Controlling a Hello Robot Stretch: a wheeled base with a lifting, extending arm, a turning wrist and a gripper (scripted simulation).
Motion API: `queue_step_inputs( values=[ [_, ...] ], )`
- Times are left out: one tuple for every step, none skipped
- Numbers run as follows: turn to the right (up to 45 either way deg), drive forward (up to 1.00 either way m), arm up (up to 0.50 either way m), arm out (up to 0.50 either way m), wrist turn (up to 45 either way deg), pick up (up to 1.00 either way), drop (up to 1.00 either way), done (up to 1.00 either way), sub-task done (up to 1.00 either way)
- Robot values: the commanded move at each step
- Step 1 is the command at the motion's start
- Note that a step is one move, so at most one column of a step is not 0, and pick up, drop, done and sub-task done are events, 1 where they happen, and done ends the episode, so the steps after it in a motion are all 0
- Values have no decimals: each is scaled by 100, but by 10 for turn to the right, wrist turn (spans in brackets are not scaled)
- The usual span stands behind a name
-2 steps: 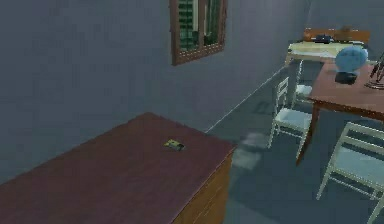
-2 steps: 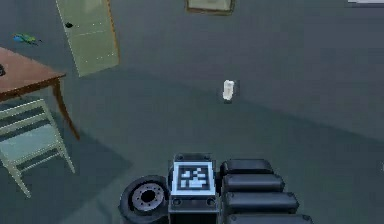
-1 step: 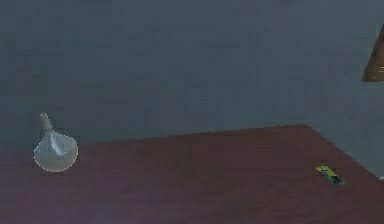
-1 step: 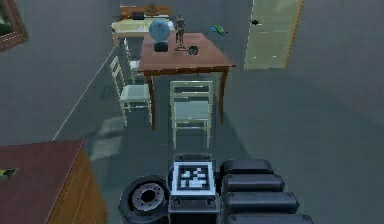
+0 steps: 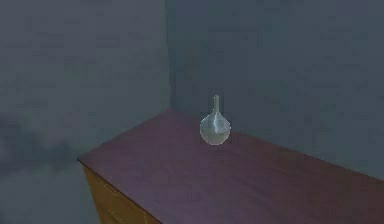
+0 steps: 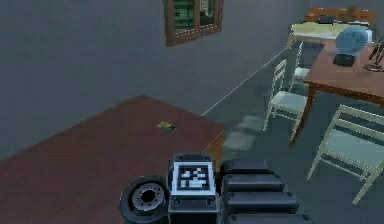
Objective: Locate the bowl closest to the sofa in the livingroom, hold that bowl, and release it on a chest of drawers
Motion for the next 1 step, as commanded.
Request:
queue_step_inputs(
  values=[
    [-90,0,0,0,0,0,0,0,0]
  ],
)
